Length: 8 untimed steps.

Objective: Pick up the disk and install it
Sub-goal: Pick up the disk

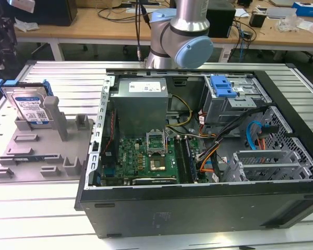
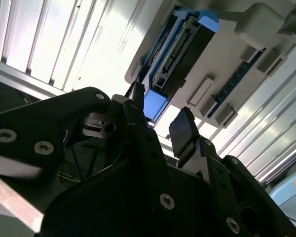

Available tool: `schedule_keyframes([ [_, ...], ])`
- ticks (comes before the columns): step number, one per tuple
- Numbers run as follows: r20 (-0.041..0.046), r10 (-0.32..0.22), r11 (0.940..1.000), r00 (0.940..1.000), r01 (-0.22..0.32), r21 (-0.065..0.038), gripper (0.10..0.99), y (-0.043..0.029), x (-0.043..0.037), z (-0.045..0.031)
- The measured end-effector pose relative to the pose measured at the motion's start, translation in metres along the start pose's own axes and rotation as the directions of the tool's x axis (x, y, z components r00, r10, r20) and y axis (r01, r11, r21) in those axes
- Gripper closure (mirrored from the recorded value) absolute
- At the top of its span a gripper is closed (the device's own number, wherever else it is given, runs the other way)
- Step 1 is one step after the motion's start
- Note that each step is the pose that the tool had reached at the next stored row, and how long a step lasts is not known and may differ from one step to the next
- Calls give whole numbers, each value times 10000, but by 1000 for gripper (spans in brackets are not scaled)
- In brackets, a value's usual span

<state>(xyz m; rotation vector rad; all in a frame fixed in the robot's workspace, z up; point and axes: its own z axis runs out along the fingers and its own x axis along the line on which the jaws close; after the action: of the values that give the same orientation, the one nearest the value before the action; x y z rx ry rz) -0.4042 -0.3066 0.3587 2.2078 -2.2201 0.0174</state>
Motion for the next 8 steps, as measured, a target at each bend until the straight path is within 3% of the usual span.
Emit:
schedule_keyframes([
  [3,1,-22,10000,10000,22,2,604,17,6,28],
  [8,9,-28,10000,10000,28,3,604,17,86,51],
])
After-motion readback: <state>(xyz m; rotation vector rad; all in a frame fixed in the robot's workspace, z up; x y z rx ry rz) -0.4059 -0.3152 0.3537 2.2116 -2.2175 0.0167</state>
